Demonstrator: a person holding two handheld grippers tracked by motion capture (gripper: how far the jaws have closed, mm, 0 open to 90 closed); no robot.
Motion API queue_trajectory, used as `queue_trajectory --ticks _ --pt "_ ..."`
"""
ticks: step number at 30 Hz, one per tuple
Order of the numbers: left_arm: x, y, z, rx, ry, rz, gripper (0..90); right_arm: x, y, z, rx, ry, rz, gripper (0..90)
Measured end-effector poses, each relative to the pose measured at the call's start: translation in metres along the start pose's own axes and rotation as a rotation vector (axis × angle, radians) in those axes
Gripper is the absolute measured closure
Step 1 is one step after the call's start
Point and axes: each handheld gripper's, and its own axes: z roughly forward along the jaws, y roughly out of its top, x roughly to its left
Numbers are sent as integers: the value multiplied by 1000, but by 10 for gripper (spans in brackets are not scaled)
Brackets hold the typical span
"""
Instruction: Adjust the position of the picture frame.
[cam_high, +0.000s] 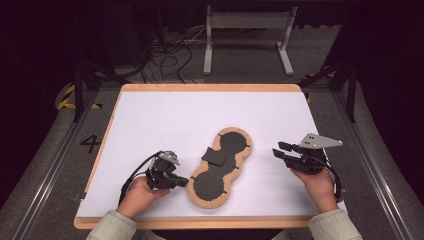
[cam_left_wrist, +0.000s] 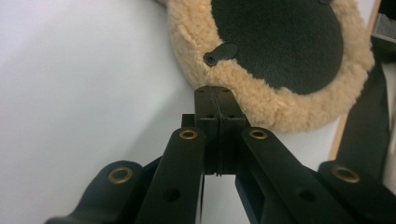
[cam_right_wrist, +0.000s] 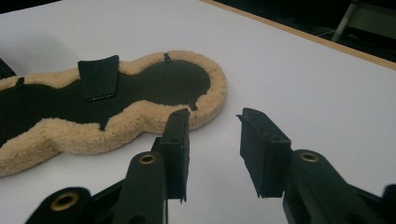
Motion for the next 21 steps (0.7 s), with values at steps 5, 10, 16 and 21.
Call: queue_trajectory --ticks 5,10,16,21 --pt "-3 1 2 4 -8 12 900 1 0 2 32 3 9 762" --pt "-2 -4 -7 -47 35 -18 880 3 6 10 99 2 17 897" --pt "6 -13 -23 -142 119 -49 879 5 16 43 261 3 26 900" --pt "11 -22 -34 -206 155 -102 862 6 23 66 331 -17 26 900"
